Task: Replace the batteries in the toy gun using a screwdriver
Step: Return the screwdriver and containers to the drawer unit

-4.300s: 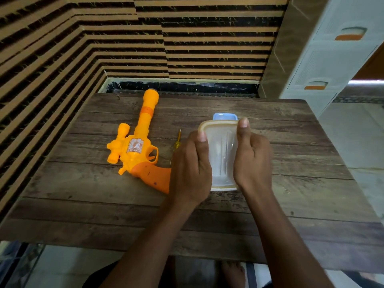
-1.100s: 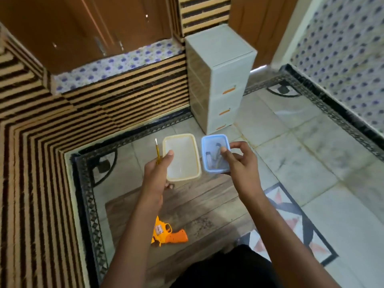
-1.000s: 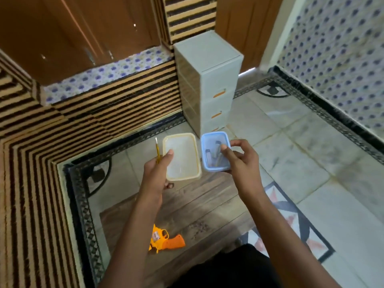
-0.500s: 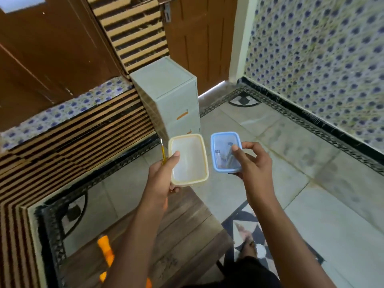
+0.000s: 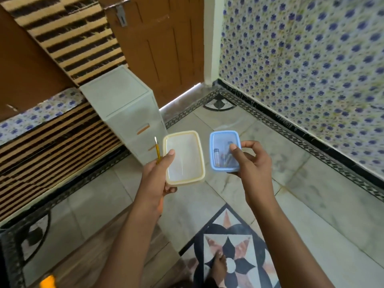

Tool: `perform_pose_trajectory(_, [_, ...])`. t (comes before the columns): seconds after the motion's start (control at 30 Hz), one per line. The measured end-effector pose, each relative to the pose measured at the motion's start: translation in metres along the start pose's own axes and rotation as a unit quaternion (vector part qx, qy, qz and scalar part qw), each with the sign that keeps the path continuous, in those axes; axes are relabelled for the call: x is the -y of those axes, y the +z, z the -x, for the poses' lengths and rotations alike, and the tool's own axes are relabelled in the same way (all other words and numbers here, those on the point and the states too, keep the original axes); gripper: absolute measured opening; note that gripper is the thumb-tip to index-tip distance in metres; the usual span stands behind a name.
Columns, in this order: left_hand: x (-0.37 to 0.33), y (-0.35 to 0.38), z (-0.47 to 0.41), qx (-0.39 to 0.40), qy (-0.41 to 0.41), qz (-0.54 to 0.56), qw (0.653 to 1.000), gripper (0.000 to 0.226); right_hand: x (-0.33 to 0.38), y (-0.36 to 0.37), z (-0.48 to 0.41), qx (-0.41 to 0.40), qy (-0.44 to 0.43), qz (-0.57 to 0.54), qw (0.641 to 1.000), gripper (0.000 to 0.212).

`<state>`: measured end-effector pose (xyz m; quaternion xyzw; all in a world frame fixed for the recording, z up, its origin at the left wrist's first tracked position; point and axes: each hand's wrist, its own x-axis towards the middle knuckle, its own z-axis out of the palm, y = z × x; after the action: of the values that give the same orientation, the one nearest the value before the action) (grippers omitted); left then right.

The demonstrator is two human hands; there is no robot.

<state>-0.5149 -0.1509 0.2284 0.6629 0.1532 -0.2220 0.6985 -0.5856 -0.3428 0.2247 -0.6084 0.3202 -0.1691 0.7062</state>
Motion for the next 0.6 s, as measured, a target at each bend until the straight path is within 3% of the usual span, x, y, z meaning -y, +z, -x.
perform_pose_trajectory(0.27, [-0.020,0.038,-0.070,0.020,-0.002,-0.049,0.999,0.036,0.009,0.003,-0.074,-0.023,-0.003,-0.012,1.000,0.018])
perform_pose_trajectory(0.6, [-0.064,0.048,-0.181,-0.053,-0.037,0.047,0.997,0.030,0.020,0.093,-0.190,0.049,0.006,0.022,0.999,0.022])
